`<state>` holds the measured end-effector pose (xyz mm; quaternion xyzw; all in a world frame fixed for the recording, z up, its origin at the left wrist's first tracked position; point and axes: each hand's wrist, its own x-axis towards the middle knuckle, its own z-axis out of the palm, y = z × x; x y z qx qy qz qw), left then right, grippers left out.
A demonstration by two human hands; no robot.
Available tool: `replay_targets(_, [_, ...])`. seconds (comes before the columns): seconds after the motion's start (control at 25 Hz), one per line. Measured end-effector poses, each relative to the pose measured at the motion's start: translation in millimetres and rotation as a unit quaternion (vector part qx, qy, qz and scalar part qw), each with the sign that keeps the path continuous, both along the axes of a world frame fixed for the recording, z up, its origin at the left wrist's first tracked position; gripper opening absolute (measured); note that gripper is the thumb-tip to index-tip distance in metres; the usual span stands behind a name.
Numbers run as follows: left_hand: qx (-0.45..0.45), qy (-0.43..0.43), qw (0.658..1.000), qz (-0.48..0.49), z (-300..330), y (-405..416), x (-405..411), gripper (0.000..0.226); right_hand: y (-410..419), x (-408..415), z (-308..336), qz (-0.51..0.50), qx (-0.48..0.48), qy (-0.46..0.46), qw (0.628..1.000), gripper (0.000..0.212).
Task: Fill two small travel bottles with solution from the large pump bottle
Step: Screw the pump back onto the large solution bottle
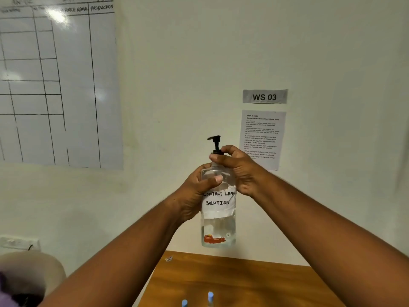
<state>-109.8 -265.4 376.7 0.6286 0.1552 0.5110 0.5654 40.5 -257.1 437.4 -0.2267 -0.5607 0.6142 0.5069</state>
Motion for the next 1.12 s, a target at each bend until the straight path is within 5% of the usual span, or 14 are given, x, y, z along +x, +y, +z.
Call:
replay_targets(0.52, [-0.026,0.012,0.999,-0.026,-3.1,-4.7,-18.6,0.062,-3.9,-2.7,-3.6,0.062,-0.032,-0.026,0.997,0.035])
replay_targets(0.72, [-0.022,0.047,0.998,0.019,-5.3,-1.9,-14.9,0.066,-5.7,-11.1,-7.1,-0.014,0.002,-0.047,0.999,0.042])
replay_targets(0.88, [-0.042,0.033,0.999,0.0,-7.9,0.2,-20.6,0.066,1.4,2.1,-10.3,0.068,-0.03,-0.033,0.997,0.042])
replay_targets(1.12, [-0.038,0.057,0.997,0.044,-13.4,8.3,-16.8,0.074,10.7,-7.8,-13.9,-0.061,0.016,-0.083,0.995,0.022])
